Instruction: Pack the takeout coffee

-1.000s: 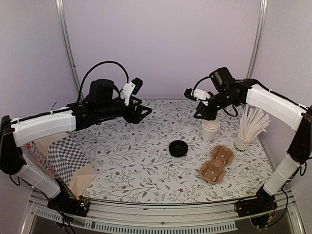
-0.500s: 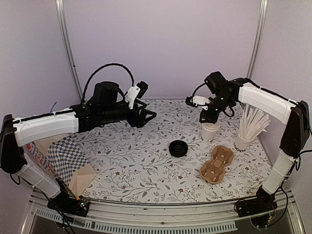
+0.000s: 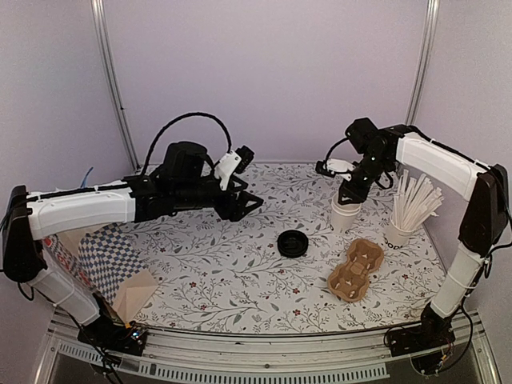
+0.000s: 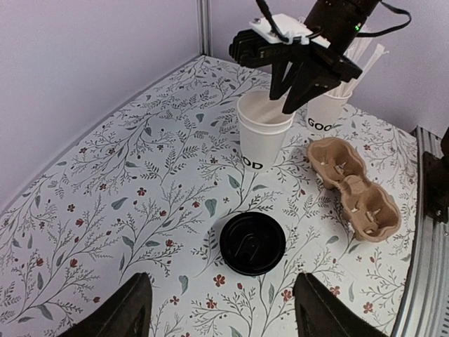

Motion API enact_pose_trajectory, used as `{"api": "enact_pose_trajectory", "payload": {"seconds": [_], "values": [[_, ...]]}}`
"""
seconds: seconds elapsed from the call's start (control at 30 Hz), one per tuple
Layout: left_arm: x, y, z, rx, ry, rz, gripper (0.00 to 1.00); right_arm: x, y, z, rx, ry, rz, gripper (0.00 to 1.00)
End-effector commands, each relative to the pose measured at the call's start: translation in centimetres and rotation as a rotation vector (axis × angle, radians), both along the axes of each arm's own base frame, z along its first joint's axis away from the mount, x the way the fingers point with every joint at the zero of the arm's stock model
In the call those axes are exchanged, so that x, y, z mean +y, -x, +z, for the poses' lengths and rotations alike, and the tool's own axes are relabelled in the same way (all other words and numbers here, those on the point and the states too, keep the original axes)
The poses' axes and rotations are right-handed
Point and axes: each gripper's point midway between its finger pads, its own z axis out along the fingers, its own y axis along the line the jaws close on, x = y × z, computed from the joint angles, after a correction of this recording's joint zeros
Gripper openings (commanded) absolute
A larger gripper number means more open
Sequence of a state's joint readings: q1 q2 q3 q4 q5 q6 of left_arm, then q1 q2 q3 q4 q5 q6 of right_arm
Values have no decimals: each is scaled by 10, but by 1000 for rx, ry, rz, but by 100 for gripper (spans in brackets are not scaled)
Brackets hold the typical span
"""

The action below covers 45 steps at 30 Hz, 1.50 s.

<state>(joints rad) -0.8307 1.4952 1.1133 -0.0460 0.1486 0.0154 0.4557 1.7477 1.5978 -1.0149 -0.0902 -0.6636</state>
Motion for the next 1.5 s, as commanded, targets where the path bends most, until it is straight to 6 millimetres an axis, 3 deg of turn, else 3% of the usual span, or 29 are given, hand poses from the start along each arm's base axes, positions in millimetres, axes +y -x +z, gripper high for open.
{"api": "enact_pose_trajectory", "payload": {"seconds": [0.0, 0.37, 0.67, 1.1, 1.3, 1.4, 1.47], "values": [[-1, 8, 21, -42, 12, -12, 72, -2, 10, -15, 69, 12, 13, 28], [-2, 14, 25, -63, -3, -24, 72, 2, 2, -32, 103, 22, -9, 29], [0, 17, 29, -83, -9, -26, 72, 2, -5, -37, 114, 42, -22, 22], [-5, 21, 23, -77, -19, -35, 72, -3, -1, -36, 127, 28, -47, 2], [-10, 20, 12, -53, -27, -29, 72, -4, 0, -22, 87, 3, -46, 0], [-15, 14, 10, -19, 25, 11, 73, 3, -5, -5, 21, -54, -40, 0], [-19, 3, 20, 16, 118, 80, 77, 9, -7, 9, -30, -106, -33, 0]]}}
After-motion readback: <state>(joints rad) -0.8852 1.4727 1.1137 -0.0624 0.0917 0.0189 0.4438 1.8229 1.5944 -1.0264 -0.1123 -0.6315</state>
